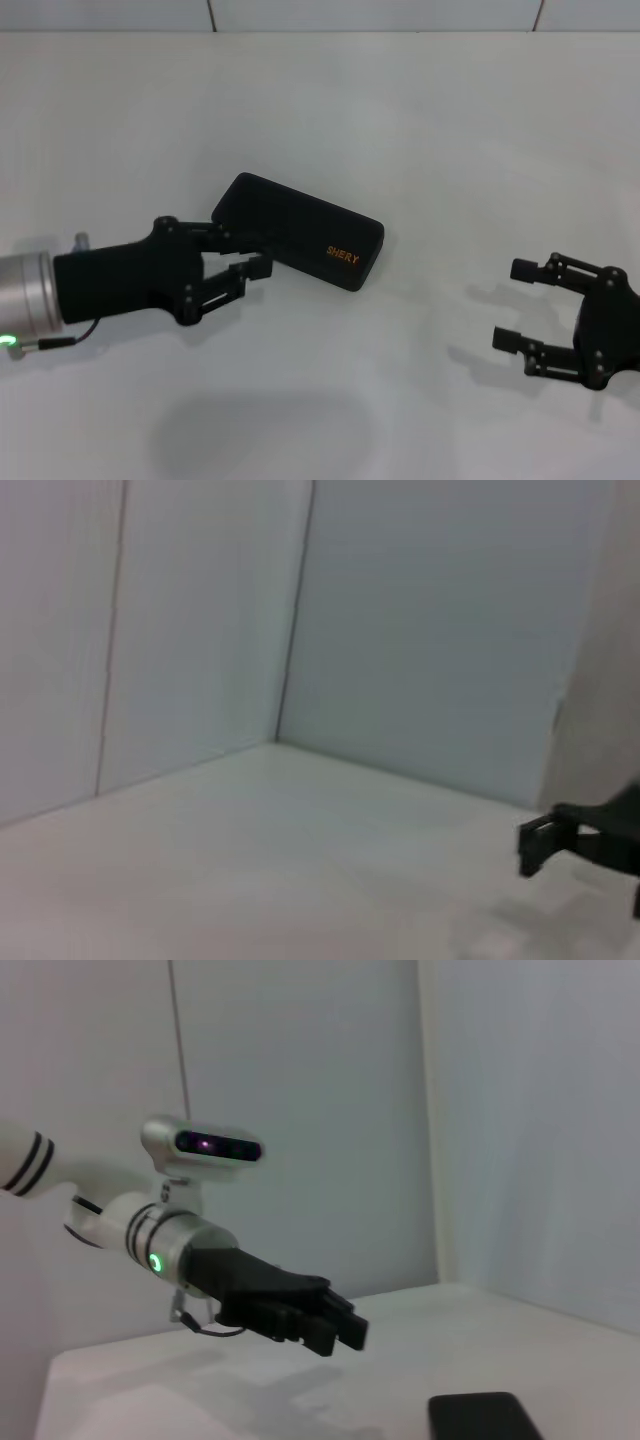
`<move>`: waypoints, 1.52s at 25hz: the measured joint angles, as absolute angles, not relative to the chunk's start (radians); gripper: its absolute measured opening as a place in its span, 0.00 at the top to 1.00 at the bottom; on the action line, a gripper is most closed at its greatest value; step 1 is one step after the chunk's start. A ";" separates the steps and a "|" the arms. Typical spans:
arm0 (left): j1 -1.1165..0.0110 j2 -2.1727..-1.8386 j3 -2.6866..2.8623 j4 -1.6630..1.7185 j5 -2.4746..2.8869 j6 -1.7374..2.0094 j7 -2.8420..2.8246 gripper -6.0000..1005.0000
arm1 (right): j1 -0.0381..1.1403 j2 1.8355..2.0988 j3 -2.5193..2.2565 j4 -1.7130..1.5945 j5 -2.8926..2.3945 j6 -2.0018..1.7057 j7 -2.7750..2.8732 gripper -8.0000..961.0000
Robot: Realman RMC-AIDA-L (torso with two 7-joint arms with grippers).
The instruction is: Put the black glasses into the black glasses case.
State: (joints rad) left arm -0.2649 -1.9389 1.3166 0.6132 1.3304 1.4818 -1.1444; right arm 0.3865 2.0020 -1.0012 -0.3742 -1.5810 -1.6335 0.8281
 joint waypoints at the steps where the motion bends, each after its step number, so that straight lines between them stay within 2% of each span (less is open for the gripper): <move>1: -0.250 -1.943 1.303 0.621 1.344 1.483 -1.146 0.84 | 0.386 2.002 -1.002 -0.374 -1.585 -1.638 0.827 0.20; 4: -0.205 -1.952 1.274 0.644 1.367 1.485 -1.144 0.71 | 0.379 2.001 -1.008 -0.374 -1.596 -1.653 0.821 0.20; 12: -0.110 -1.977 1.155 0.654 1.440 1.495 -1.093 0.48 | 0.357 2.006 -1.010 -0.374 -1.633 -1.641 0.815 0.20; 18: -0.079 -1.993 1.110 0.646 1.449 1.497 -1.062 0.27 | 0.353 2.007 -1.003 -0.368 -1.634 -1.604 0.813 0.20; 24: -0.078 -1.997 1.102 0.642 1.459 1.497 -1.059 0.11 | 0.353 2.009 -1.002 -0.369 -1.632 -1.596 0.813 0.20; 38: -0.077 -1.999 1.101 0.641 1.460 1.508 -1.062 0.11 | 0.353 2.010 -1.002 -0.374 -1.628 -1.601 0.813 0.20</move>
